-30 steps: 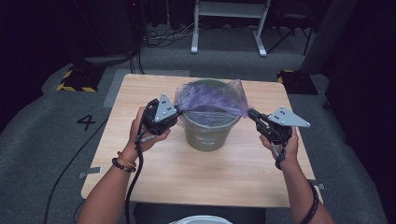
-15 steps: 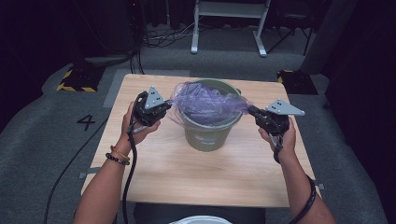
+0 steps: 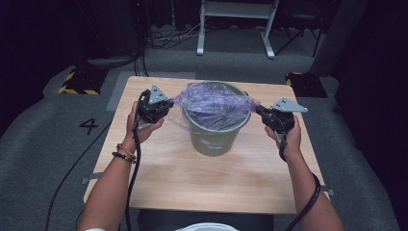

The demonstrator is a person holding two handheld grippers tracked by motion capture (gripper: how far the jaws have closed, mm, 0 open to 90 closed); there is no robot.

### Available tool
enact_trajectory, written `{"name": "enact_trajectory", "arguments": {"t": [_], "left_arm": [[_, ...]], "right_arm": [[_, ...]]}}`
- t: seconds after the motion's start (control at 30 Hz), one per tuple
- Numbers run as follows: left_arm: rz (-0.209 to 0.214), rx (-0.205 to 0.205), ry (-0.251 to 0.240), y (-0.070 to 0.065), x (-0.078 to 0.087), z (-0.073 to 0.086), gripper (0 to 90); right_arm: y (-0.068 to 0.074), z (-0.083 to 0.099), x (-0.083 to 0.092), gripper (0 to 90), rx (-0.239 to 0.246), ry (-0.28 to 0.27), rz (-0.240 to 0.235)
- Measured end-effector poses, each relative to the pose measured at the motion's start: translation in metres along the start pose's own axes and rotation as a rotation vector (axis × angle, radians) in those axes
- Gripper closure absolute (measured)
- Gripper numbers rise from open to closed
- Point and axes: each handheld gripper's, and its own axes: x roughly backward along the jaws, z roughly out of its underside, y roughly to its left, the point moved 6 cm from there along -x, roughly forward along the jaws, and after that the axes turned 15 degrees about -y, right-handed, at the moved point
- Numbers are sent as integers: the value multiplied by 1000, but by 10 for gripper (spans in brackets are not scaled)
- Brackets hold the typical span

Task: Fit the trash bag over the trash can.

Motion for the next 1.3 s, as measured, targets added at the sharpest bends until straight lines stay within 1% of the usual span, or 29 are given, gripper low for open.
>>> {"name": "enact_trajectory", "arguments": {"t": [0.1, 0.13, 0.2, 0.33, 0.4, 0.43, 0.5, 0.53, 0.57, 0.6, 0.63, 0.67, 0.7, 0.73, 0.8, 0.83, 0.87, 0.9, 0.93, 0.97, 1.0, 1.03, 1.07, 1.13, 1.17, 1.23, 1.3], "left_arm": [[9, 21, 12, 2, -5, 6, 891], [4, 24, 15, 3, -6, 8, 891], [8, 25, 24, 3, -9, 12, 891], [12, 43, 49, 3, -13, 18, 891], [15, 45, 57, 3, -14, 23, 887], [15, 46, 64, 3, -14, 24, 862], [1, 42, 58, 4, -13, 26, 793], [-2, 52, 55, 4, -10, 26, 736], [2, 61, 43, 4, -7, 26, 700], [-1, 71, 26, 4, -3, 25, 619], [-3, 75, 23, 4, 0, 24, 509], [-3, 86, 24, 4, 5, 23, 435], [8, 94, 3, 2, 12, 21, 377], [14, 94, -15, 0, 19, 20, 337], [35, 82, -47, -7, 33, 16, 296], [61, 84, -62, -11, 40, 14, 275], [83, 87, -67, -14, 45, 13, 259], [92, 81, -84, -20, 53, 11, 248], [95, 76, -90, -23, 57, 10, 239], [102, 64, -94, -30, 62, 10, 222], [128, 48, -95, -39, 66, 10, 203], [154, 39, -101, -47, 68, 10, 202], [176, 20, -103, -54, 69, 11, 204], [195, -38, -85, -69, 65, 14, 237], [207, -51, -78, -73, 62, 16, 251], [221, -55, -64, -78, 55, 19, 272], [221, -57, -61, -81, 47, 21, 265]], "right_arm": [[-3, 6, -2, 869, -4, 9, 2], [-4, 9, -2, 871, -14, 14, -1], [-5, 13, -3, 874, -22, 23, -6], [-2, 23, -3, 876, -20, 41, -23], [-2, 28, -2, 876, -29, 47, -32], [-1, 32, -1, 875, -36, 51, -44], [1, 35, 1, 875, -33, 57, -52], [2, 36, 2, 875, -33, 60, -59], [3, 37, 4, 872, -29, 62, -64], [4, 37, 5, 863, -24, 62, -66], [5, 37, 7, 855, -22, 62, -65], [5, 37, 8, 852, -21, 61, -66], [5, 36, 10, 846, -25, 54, -67], [5, 35, 12, 842, -33, 46, -73], [6, 33, 17, 842, -40, 33, -80], [6, 32, 19, 842, -43, 25, -84], [7, 31, 21, 847, -44, 19, -88], [8, 30, 22, 854, -41, 15, -92], [9, 28, 24, 859, -43, 11, -99], [10, 28, 25, 869, -45, 8, -103], [11, 27, 26, 876, -45, 7, -111], [13, 27, 27, 876, -48, 7, -121], [15, 27, 28, 878, -46, 9, -130], [18, 29, 28, 882, -32, 17, -146], [20, 30, 28, 882, -29, 22, -152], [22, 30, 29, 881, -25, 25, -158], [23, 31, 29, 877, -13, 27, -164]]}}
